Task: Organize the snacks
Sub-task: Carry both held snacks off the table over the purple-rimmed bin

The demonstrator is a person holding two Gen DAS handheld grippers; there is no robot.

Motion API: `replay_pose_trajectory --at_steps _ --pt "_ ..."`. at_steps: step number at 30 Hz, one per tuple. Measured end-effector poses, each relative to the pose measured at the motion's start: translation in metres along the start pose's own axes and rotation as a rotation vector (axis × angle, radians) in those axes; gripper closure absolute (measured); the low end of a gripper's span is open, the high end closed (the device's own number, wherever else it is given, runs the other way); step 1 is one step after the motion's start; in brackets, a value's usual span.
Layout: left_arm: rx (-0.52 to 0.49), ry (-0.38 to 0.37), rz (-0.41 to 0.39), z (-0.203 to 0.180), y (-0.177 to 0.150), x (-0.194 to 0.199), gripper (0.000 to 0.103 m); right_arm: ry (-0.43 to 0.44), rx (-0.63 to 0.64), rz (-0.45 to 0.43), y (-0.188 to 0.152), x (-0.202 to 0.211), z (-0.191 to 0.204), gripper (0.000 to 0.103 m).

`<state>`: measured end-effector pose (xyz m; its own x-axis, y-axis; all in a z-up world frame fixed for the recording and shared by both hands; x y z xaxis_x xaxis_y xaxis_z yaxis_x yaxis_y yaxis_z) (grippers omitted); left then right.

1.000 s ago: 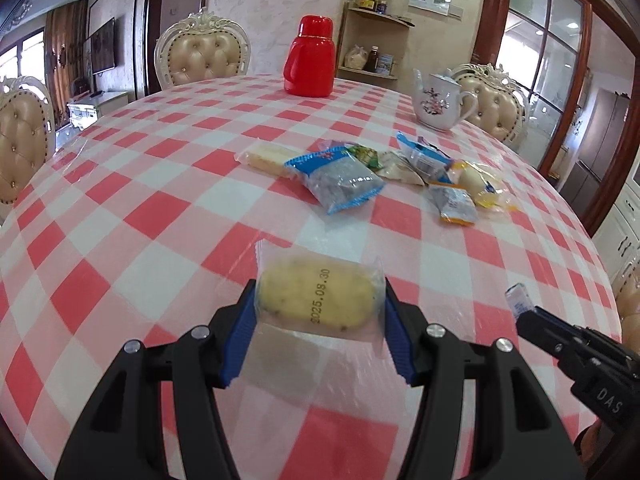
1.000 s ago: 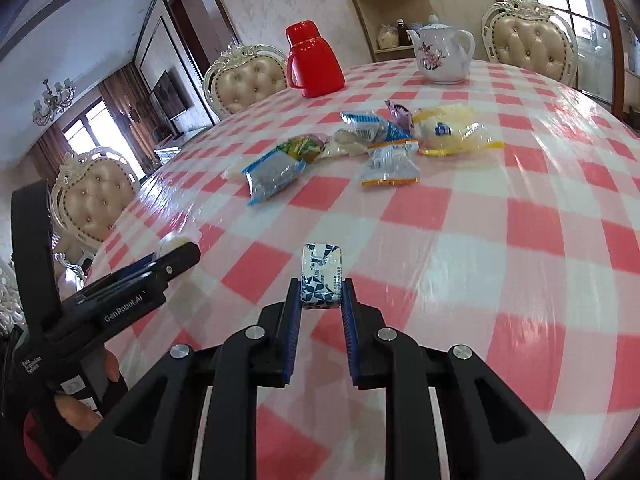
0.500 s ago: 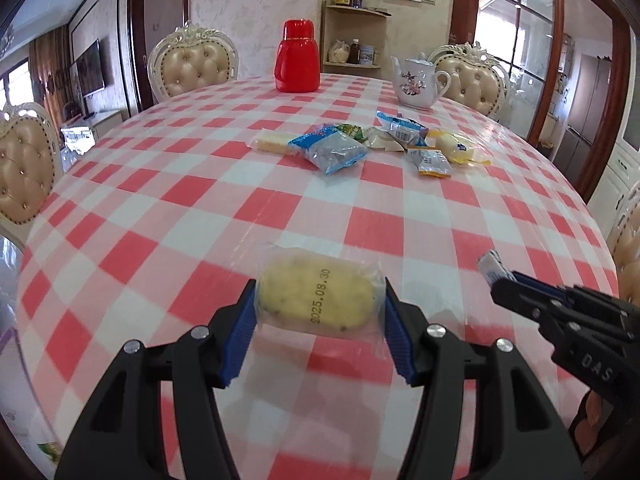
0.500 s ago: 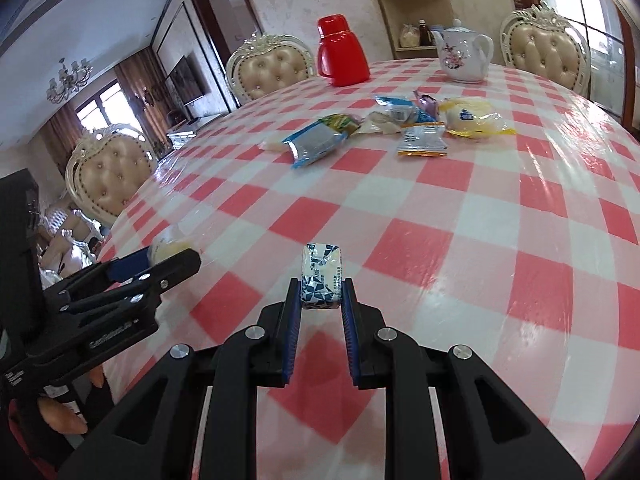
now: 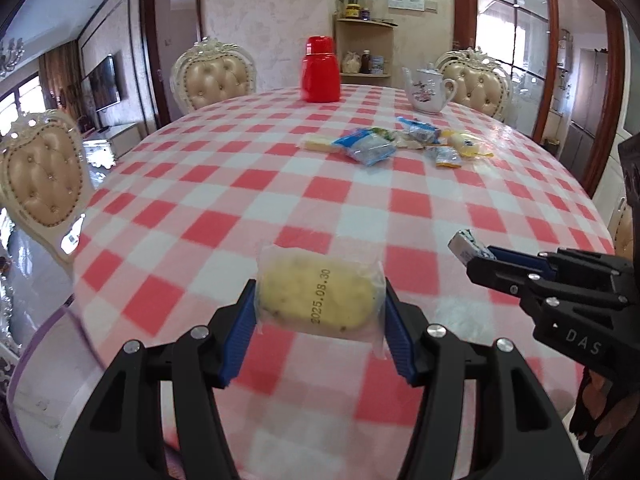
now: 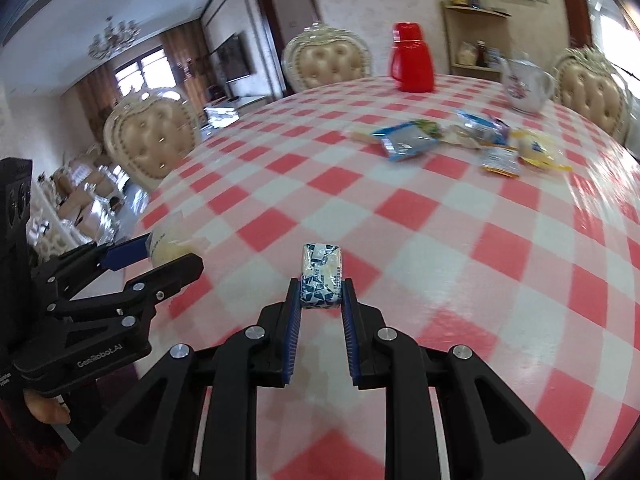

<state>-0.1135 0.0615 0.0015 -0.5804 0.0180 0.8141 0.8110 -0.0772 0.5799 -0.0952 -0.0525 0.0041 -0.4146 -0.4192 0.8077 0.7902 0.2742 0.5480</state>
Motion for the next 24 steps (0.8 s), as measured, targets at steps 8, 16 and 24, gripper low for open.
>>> replay_pose_trajectory --at_steps 8,16,24 --pt "0.040 0.059 0.011 0.049 -0.021 0.012 0.044 0.049 0.125 -0.010 -0.002 -0.006 0.067 0.083" --pt "0.082 0.153 0.012 0.105 -0.031 0.025 0.044 0.096 0.229 -0.005 -0.006 -0.010 0.124 0.083" --pt "0.058 0.228 0.044 0.148 -0.035 0.036 0.044 0.145 0.341 0.041 -0.018 -0.023 0.182 0.083"
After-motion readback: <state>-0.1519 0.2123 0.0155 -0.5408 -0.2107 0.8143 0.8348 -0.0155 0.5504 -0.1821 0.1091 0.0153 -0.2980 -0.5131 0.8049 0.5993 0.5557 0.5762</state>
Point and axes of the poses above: each gripper's, at about its wrist camera, not at the fingertips, and x roughly against the way its jaws point, z to its left, y to its top, the point moved 9 cm from there along -x, roughly the way its jaws point, and after that the axes turned 14 degrees about z, right-handed, at the moved point
